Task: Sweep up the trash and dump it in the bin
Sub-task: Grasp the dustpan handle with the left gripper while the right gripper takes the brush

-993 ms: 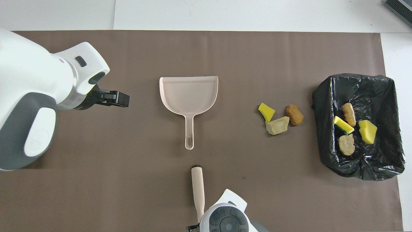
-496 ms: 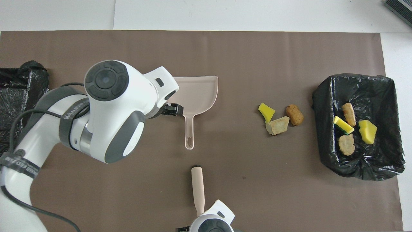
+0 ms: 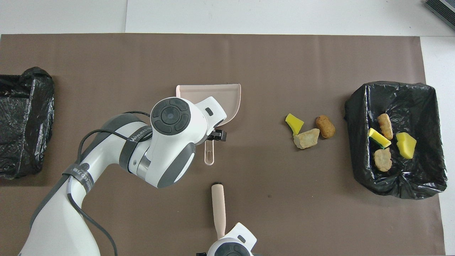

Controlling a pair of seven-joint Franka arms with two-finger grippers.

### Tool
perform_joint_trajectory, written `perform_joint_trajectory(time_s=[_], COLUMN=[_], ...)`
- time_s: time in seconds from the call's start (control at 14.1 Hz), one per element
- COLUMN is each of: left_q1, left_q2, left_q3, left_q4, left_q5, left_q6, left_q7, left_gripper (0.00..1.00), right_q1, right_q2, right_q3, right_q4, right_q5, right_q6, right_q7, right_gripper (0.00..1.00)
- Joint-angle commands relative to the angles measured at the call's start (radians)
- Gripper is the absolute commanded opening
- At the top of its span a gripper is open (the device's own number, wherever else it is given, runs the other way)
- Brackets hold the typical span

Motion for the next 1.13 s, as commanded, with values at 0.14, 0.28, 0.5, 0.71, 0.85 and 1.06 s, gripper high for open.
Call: perform_joint_trajectory(time_s=[0.14,0.28,0.5,0.71,0.85,1.06], left_q1=[-0.037,-0.035,-0.035,-0.035,-0.035,-0.020], left_q2=[0.060,0.060,0.060,0.062,0.062,0.049], left_q3=[0.009,0.009,0.010,0.009,0.009,0.010], left_q4=[-0.014,-0.014,-0.012,-0.007,-0.007,-0.001], left_q5=[0.061,0.061,0.061,0.168,0.173,0.254], left_q6=[0.077,0.073,0.060,0.068,0.065,0.042], left_q7=[-0.060,-0.061,-0.064,-0.063,-0.061,-0.042], left_gripper=[1.00,1.00,0.54,0.22,0.14,0.05], right_q1=[-0.022,-0.073,-0.191,-0.284,-0.370,-0.535], right_q2=[-0.035,-0.102,-0.228,-0.291,-0.300,-0.233], right_q3=[-0.008,-0.011,-0.010,-0.013,-0.010,-0.014], right_q4=[0.011,0.028,0.046,0.078,0.080,0.075], right_q5=[-0.026,-0.063,-0.170,-0.332,-0.435,-0.660], right_q6=[-0.084,-0.191,-0.400,-0.575,-0.592,-0.534], right_q7=[0.025,0.025,-0.010,-0.021,-0.088,-0.338], right_gripper=[0.00,0.00,0.00,0.00,0.00,0.00])
